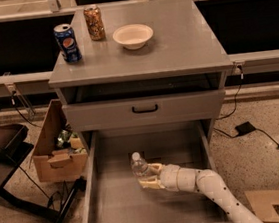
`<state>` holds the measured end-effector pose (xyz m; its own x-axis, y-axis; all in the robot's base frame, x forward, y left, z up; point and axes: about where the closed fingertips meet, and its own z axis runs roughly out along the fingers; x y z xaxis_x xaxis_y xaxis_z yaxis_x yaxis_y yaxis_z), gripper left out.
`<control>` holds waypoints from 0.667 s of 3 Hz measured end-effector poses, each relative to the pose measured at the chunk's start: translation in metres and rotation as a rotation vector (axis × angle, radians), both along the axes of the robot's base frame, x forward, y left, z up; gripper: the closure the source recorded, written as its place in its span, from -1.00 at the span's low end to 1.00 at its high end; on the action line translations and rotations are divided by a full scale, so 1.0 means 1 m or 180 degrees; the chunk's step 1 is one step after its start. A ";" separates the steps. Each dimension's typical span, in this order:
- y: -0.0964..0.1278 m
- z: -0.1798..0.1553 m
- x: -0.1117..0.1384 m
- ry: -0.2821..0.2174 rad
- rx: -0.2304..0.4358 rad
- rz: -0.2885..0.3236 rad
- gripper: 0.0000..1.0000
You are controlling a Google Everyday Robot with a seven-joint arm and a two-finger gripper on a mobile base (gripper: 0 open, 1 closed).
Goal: Place water bottle into middle drawer
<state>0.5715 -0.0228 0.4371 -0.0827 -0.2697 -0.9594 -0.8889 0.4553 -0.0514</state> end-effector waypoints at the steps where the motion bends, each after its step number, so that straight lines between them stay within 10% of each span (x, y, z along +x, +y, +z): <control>1: 0.000 0.000 0.000 0.0000 0.0000 0.0000 -0.62; 2: 0.000 0.000 0.000 0.0000 0.0000 0.0001 -1.00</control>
Offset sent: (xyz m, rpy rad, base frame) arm 0.0000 0.0000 0.0000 0.0000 0.0000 0.0000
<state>0.5715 -0.0227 0.4370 -0.0828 -0.2697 -0.9594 -0.8889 0.4551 -0.0513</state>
